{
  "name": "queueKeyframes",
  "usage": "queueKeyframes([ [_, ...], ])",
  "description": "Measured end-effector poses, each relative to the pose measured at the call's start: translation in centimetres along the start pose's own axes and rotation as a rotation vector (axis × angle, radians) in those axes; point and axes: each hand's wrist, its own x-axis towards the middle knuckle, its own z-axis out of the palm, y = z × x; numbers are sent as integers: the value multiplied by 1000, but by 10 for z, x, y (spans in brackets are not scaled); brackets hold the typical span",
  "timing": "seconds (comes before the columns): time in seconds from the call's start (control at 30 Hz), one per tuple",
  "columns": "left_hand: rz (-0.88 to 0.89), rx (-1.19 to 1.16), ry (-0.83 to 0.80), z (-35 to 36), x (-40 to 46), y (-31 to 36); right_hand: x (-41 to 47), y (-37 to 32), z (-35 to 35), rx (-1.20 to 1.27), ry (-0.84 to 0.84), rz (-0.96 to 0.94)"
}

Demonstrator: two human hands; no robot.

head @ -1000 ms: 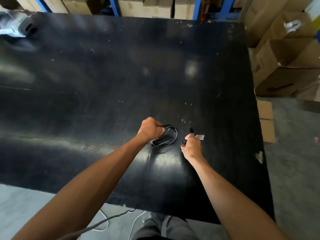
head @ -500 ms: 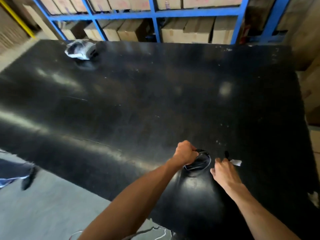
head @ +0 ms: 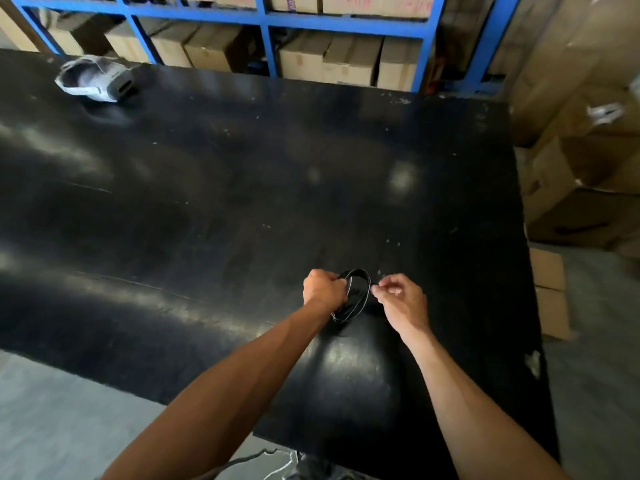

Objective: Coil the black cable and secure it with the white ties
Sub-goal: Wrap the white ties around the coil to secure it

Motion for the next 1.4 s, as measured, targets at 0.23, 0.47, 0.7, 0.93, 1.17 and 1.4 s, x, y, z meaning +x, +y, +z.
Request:
queueKeyframes([
  [0.23, 117, -150, 174, 0, -10, 23, -5, -22, -11, 83, 17, -24],
  [0.47, 265, -55, 145, -2, -20, 41, 6, -34, -8, 163, 53, 41],
  [0.7, 228, 3, 276, -21, 4, 34, 33, -9, -31, -653, 59, 23],
  [0.93, 205, 36, 223, -5, 19, 26, 49, 16, -40, -846, -147, 214],
  [1.17, 210, 89, 147, 9, 14, 17, 40, 39, -37, -703, -123, 138],
  [1.4, 192, 115, 92, 14, 13, 19, 34, 53, -36, -970, -243, -51],
])
